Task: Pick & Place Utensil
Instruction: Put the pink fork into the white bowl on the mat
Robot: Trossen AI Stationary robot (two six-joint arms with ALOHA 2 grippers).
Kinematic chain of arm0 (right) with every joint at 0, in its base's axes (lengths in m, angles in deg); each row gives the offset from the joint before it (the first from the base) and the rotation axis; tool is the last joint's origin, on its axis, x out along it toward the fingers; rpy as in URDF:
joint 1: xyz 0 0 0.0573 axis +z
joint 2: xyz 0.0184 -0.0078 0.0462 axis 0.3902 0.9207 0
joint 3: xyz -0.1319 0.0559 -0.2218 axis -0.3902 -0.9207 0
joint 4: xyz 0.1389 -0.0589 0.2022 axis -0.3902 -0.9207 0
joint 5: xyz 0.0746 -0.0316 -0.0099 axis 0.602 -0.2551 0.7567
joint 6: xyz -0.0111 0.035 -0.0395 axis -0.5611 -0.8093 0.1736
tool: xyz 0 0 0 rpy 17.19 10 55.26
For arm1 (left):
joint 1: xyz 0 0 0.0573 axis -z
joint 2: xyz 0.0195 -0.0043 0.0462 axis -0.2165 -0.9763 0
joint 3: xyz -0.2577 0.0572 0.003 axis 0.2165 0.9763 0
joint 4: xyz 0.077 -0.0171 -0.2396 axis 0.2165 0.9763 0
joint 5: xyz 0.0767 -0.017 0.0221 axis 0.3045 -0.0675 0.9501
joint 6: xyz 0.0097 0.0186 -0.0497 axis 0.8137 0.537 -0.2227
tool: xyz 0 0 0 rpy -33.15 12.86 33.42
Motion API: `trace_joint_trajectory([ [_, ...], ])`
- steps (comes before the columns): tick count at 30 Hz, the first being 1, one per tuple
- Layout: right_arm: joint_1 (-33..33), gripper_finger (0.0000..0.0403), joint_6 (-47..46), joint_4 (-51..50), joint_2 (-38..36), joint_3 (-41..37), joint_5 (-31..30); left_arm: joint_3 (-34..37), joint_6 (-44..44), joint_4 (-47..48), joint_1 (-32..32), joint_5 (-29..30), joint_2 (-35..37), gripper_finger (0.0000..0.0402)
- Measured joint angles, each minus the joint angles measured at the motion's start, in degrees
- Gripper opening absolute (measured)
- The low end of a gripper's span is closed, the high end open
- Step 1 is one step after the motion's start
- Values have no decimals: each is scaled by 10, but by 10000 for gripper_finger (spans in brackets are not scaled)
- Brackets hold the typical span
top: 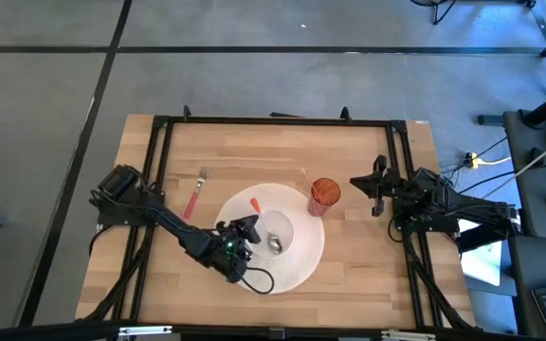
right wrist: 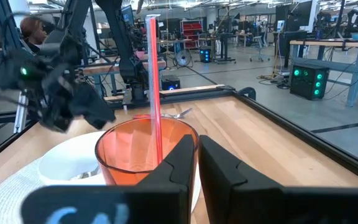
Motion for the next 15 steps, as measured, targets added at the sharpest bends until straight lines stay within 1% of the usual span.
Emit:
trace_joint_trajectory([
  [2, 0, 26, 0, 0, 0, 0, 0, 0, -23, 2, 3, 3, 28, 45],
  [4, 0, 26, 0, 0, 0, 0, 0, 0, -70, 7, 4, 3, 71, 40],
  [6, 0, 26, 0, 0, 0, 0, 0, -1, -139, 34, 0, 0, 128, 35],
  [7, 0, 26, -1, 0, 0, 0, 0, -1, -187, 56, -5, -14, 160, 31],
  [9, 0, 26, -1, 0, 0, 0, 0, -2, -310, 123, -23, -85, 231, 23],
  [11, 0, 26, -1, 0, 0, 0, 0, -1, -444, 198, -55, -189, 303, 12],
  [13, 0, 26, -1, 0, 0, 0, 0, 19, -570, 240, -100, -284, 369, 3],
  [14, 0, 26, -1, 0, 0, 0, 0, 36, -625, 252, -126, -320, 398, 3],
  [15, 0, 26, -1, 0, 0, 0, 0, 56, -675, 257, -150, -341, 425, 3],
])
